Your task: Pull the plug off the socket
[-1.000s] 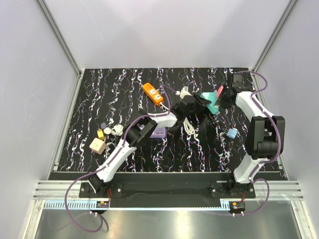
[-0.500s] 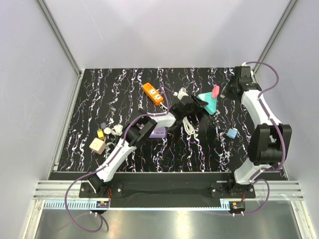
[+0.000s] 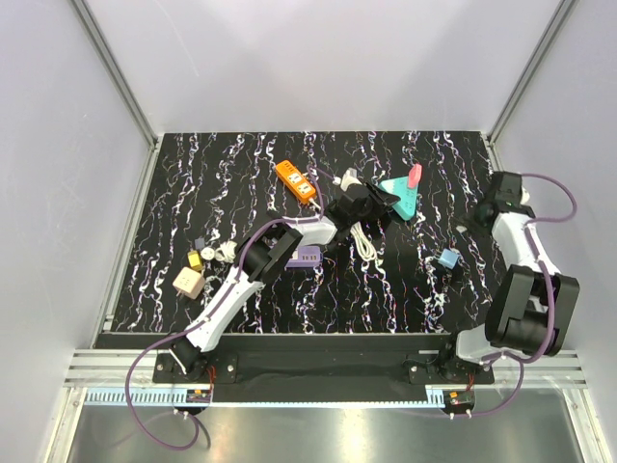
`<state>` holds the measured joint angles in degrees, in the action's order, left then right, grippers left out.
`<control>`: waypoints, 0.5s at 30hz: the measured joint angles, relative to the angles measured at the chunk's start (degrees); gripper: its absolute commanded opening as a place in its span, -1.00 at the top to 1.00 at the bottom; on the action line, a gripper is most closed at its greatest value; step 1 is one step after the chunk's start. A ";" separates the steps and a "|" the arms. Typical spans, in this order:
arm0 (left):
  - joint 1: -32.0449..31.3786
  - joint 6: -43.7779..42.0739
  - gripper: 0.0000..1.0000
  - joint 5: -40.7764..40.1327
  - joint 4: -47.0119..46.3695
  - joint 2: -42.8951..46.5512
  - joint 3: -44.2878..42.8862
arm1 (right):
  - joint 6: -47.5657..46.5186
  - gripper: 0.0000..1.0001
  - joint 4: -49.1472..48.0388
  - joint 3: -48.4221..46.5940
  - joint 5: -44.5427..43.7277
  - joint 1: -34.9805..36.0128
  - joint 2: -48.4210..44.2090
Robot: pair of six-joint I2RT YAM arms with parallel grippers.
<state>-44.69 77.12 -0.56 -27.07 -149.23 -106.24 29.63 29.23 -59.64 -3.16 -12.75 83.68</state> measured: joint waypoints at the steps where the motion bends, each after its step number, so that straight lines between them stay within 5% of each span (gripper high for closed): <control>1: 0.00 0.00 1.00 0.02 0.02 0.00 0.00 | 0.24 1.00 -1.07 1.29 0.92 -1.90 -0.48; 9: 0.00 -0.02 1.00 0.11 0.00 -0.02 0.00 | 3.82 1.00 -8.92 11.56 9.84 -14.82 -2.38; 15: 0.04 0.50 1.00 0.22 -0.92 -0.02 0.63 | 4.90 0.71 -14.05 16.26 12.37 -16.68 -1.51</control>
<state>-44.64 77.62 -0.34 -27.99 -149.25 -105.60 34.52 15.18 -43.38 9.21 -29.43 82.17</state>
